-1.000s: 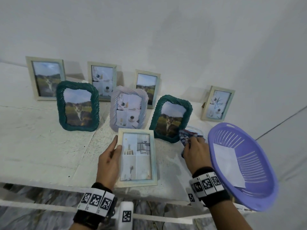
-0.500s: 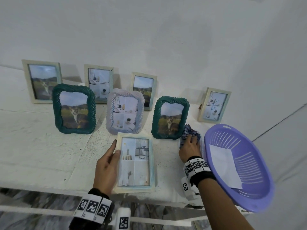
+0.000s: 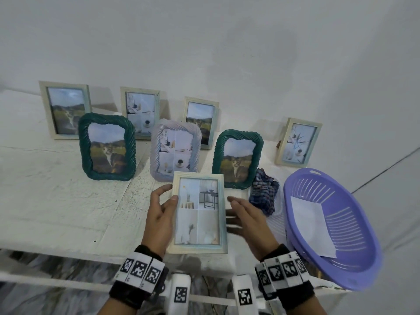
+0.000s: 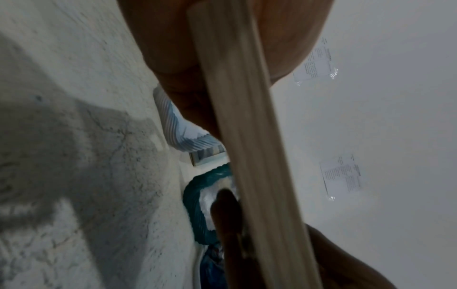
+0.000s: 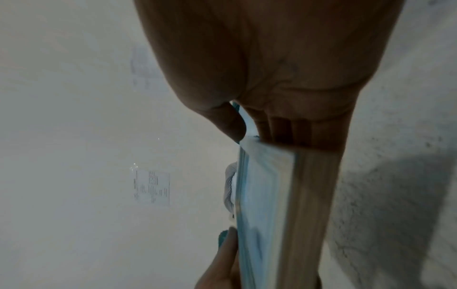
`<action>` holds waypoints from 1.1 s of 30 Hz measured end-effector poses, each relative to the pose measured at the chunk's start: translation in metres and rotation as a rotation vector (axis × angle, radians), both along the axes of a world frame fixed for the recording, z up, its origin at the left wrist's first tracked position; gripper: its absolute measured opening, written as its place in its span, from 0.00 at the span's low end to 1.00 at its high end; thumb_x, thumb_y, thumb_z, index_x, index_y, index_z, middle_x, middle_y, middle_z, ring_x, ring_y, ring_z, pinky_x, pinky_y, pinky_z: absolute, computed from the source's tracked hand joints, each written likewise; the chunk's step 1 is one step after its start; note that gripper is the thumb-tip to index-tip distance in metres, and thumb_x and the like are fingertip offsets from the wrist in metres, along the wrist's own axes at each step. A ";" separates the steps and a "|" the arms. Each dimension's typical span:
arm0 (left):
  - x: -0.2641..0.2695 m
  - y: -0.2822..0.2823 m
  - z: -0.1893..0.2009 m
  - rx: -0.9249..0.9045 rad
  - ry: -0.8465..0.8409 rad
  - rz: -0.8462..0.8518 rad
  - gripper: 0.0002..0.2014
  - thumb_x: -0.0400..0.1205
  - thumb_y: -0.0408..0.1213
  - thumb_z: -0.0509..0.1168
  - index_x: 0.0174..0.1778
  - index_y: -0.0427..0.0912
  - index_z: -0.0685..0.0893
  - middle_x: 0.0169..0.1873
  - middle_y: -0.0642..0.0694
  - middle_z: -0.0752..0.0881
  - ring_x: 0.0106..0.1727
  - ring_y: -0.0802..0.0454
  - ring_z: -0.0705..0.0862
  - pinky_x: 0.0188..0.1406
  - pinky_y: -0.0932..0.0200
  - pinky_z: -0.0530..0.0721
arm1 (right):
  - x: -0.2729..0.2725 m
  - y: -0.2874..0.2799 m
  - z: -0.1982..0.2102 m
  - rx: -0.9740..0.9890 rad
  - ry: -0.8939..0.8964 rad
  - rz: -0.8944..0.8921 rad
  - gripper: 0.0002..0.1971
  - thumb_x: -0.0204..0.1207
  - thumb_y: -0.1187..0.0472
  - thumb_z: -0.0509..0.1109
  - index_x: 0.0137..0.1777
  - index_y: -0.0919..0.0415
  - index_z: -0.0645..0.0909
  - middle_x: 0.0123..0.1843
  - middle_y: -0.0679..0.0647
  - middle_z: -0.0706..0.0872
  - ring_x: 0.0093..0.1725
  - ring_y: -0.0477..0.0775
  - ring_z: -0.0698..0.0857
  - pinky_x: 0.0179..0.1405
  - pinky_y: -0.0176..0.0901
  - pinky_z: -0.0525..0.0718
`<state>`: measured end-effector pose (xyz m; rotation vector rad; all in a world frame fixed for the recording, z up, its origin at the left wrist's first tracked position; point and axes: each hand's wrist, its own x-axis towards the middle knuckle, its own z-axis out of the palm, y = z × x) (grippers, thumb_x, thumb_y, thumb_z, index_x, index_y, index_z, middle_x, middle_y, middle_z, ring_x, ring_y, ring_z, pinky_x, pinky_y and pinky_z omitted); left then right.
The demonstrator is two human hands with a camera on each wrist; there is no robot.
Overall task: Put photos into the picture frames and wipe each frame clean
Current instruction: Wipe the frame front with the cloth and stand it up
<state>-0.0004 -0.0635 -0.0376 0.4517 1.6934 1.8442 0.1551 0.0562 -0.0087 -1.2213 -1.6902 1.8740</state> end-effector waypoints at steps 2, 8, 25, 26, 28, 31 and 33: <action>0.005 0.005 0.003 0.011 -0.009 -0.028 0.10 0.88 0.34 0.58 0.65 0.45 0.74 0.38 0.53 0.90 0.37 0.66 0.87 0.33 0.74 0.80 | 0.001 -0.010 -0.001 -0.233 0.154 -0.010 0.15 0.87 0.56 0.57 0.63 0.63 0.79 0.54 0.62 0.88 0.49 0.57 0.85 0.48 0.53 0.84; 0.015 0.013 -0.005 -0.128 0.030 -0.330 0.42 0.73 0.70 0.65 0.81 0.57 0.61 0.74 0.55 0.75 0.72 0.60 0.75 0.69 0.54 0.78 | 0.005 -0.022 0.004 -0.185 0.326 0.018 0.15 0.86 0.50 0.57 0.66 0.55 0.77 0.61 0.61 0.86 0.55 0.59 0.85 0.57 0.64 0.82; 0.029 0.018 0.016 0.001 -0.313 -0.425 0.43 0.61 0.70 0.71 0.60 0.38 0.82 0.47 0.42 0.83 0.49 0.47 0.84 0.49 0.48 0.84 | 0.012 -0.023 -0.003 0.948 -0.059 0.151 0.17 0.70 0.45 0.68 0.58 0.46 0.81 0.41 0.39 0.74 0.39 0.42 0.77 0.35 0.30 0.75; 0.027 0.018 0.016 -0.015 -0.291 -0.425 0.41 0.61 0.71 0.70 0.61 0.42 0.83 0.48 0.45 0.85 0.53 0.47 0.85 0.53 0.46 0.84 | 0.014 -0.020 -0.001 1.044 -0.115 0.125 0.15 0.71 0.46 0.67 0.55 0.48 0.83 0.38 0.40 0.73 0.37 0.42 0.76 0.34 0.32 0.75; 0.026 0.017 0.019 -0.028 -0.228 -0.432 0.36 0.61 0.70 0.67 0.59 0.49 0.84 0.48 0.53 0.89 0.57 0.54 0.86 0.55 0.46 0.85 | 0.017 -0.014 0.002 1.236 -0.248 0.066 0.10 0.71 0.49 0.70 0.48 0.51 0.86 0.32 0.43 0.74 0.31 0.44 0.74 0.28 0.39 0.75; 0.027 0.018 0.021 -0.052 -0.157 -0.405 0.38 0.61 0.70 0.66 0.65 0.54 0.80 0.47 0.61 0.89 0.55 0.61 0.87 0.52 0.50 0.85 | 0.018 -0.016 0.002 1.297 -0.377 0.030 0.06 0.75 0.51 0.70 0.45 0.49 0.86 0.21 0.46 0.77 0.21 0.48 0.76 0.17 0.43 0.74; 0.031 0.021 0.021 -0.062 -0.083 -0.397 0.43 0.62 0.74 0.67 0.72 0.56 0.75 0.58 0.59 0.87 0.60 0.59 0.85 0.62 0.46 0.83 | 0.017 -0.021 0.005 0.974 -0.268 0.036 0.08 0.81 0.53 0.66 0.53 0.49 0.86 0.23 0.48 0.84 0.20 0.49 0.80 0.20 0.43 0.78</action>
